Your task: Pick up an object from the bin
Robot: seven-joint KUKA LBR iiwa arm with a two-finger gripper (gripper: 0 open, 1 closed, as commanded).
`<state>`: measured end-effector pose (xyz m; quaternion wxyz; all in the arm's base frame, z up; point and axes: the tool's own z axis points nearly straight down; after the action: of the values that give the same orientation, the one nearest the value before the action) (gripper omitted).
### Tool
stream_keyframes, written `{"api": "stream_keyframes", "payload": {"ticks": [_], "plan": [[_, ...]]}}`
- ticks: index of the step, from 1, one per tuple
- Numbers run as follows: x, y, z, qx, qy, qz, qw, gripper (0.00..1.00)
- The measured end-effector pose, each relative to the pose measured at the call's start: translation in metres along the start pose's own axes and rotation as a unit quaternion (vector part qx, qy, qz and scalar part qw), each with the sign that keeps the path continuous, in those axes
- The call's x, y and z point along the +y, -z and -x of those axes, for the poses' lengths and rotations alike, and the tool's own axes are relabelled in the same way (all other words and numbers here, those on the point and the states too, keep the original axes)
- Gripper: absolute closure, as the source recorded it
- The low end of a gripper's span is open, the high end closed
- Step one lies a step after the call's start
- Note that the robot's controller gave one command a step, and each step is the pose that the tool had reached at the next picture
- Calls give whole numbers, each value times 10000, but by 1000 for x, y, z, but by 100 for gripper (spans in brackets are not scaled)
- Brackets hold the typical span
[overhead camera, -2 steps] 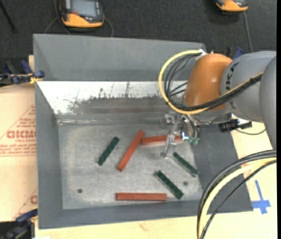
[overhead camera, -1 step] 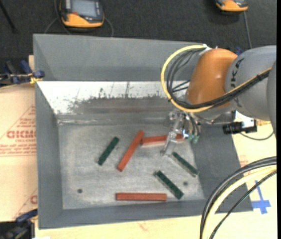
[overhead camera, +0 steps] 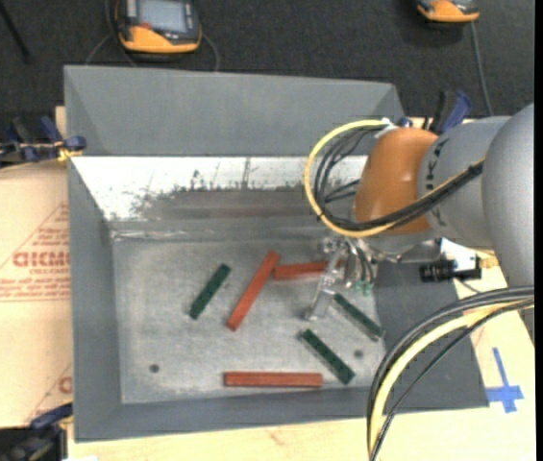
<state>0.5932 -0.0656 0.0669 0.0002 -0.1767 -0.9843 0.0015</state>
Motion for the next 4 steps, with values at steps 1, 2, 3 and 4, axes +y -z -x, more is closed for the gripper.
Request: {"api": "stream_keyframes", "payload": {"ticks": [1,2,3,4], "plan": [[-1,1,2,-17,14,7,10000,0],[-1,3,3,-32,29,10,10000,100],[-2,25,5,-35,42,12,10000,100],[-2,72,7,-45,58,22,10000,100]]}}
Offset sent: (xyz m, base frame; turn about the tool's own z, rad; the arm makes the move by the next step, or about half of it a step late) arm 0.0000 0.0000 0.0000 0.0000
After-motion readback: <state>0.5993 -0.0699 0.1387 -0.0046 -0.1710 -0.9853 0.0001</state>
